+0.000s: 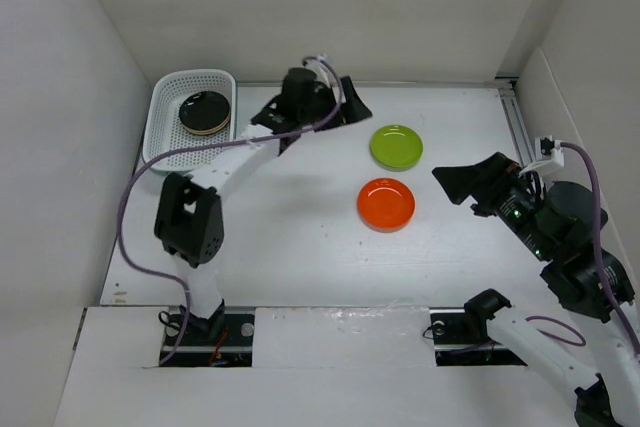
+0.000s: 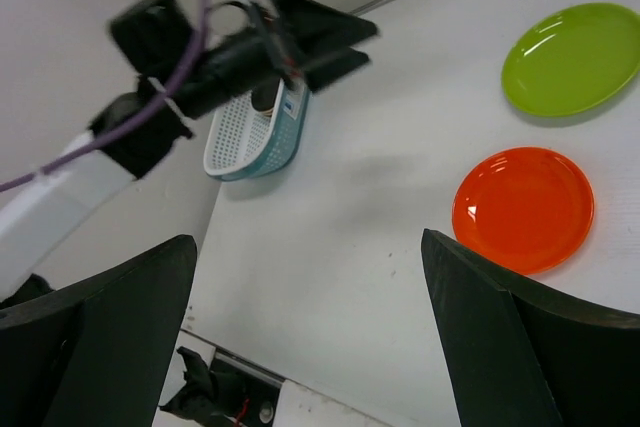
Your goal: Place the plates into the plastic bin on the countertop
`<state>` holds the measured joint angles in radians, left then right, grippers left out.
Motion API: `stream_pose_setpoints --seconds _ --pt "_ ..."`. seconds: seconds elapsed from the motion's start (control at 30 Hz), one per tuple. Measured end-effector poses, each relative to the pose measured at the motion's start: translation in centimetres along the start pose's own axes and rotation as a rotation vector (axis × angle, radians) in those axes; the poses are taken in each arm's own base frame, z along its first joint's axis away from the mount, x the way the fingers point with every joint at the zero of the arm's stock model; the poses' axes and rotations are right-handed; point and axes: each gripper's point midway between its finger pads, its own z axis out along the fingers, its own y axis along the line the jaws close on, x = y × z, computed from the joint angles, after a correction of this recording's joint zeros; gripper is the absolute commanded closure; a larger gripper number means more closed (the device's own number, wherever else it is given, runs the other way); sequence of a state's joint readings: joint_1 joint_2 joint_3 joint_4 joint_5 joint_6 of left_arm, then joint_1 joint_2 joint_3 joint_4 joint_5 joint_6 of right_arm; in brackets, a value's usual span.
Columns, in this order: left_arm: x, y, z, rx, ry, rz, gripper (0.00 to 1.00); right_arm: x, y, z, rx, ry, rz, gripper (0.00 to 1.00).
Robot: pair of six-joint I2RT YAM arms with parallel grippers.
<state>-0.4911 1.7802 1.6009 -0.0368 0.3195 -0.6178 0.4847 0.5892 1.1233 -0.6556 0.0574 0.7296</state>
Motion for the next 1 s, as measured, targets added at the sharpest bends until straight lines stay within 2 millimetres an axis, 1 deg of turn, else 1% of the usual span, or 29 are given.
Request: stream_pose_setpoints --seconds 0.03,0.07,0.13,0.2,0.27,0.33,0.37,0.47,0.57,0.67,0.7,0.77,0.8,0.83,0.9,0.97,1.0 --pt "2.9 0.3 1.7 0.008 0.063 0.006 0.0 0.0 0.0 -0.1 0.0 0.0 0.0 0.0" --pt "5.6 1.0 3.2 0.003 0.12 0.005 0.0 0.0 0.0 -0.2 0.001 0.001 0.0 0.0" --pt "10.2 3.5 5.6 -0.03 0.217 -0.009 0.0 0.2 -0.2 -0.5 0.004 0.006 -0.001 0.0" --pt "13.1 6.1 7.1 -0.076 0.281 -0.031 0.0 0.2 -0.3 -1.0 0.003 0.005 -0.001 0.0" --pt "14.8 8.1 8.0 -0.11 0.314 -0.047 0.0 0.3 -0.4 -1.5 0.003 0.004 -0.001 0.0" --pt "15.4 9.1 8.6 -0.125 0.325 -0.054 0.0 0.3 -0.4 -1.9 0.002 0.003 -0.001 0.0" --pt "15.4 9.4 8.9 -0.128 0.325 -0.057 0.0 0.3 -0.4 -2.0 0.002 0.002 -0.001 0.0" --pt "14.6 9.3 10.6 -0.102 0.297 -0.052 0.0 0.3 -0.6 -2.3 0.004 0.0 -0.001 0.0" --pt "14.4 9.4 12.4 -0.08 0.281 -0.053 0.0 0.3 -0.5 -2.5 0.002 -0.004 0.0 0.0" --pt "14.9 9.9 14.6 -0.06 0.291 -0.068 0.03 0.2 -0.5 -2.5 0.002 -0.006 0.0 0.0" --pt "14.5 9.5 15.3 -0.039 0.281 -0.064 0.04 0.2 -0.5 -2.5 0.002 -0.007 0.0 0.0" --pt "14.1 9.4 16.3 -0.031 0.271 -0.067 0.07 0.2 -0.6 -2.5 0.003 -0.007 0.0 0.0" --pt "13.9 9.3 16.7 -0.022 0.267 -0.071 0.1 0.2 -0.6 -2.5 0.003 -0.007 0.0 0.0" --pt "13.9 9.3 17.0 -0.021 0.264 -0.077 0.18 0.2 -0.6 -2.6 0.002 -0.008 0.0 0.0" --pt "13.9 9.4 17.3 -0.028 0.262 -0.094 0.29 0.2 -0.6 -2.6 0.002 -0.008 0.0 0.0" --pt "14.0 9.7 17.7 -0.035 0.261 -0.11 0.43 0.2 -0.6 -2.7 0.002 -0.008 0.0 0.0" --pt "14.1 9.9 18.0 -0.041 0.261 -0.119 0.54 0.3 -0.6 -2.7 0.003 -0.006 0.0 0.0"
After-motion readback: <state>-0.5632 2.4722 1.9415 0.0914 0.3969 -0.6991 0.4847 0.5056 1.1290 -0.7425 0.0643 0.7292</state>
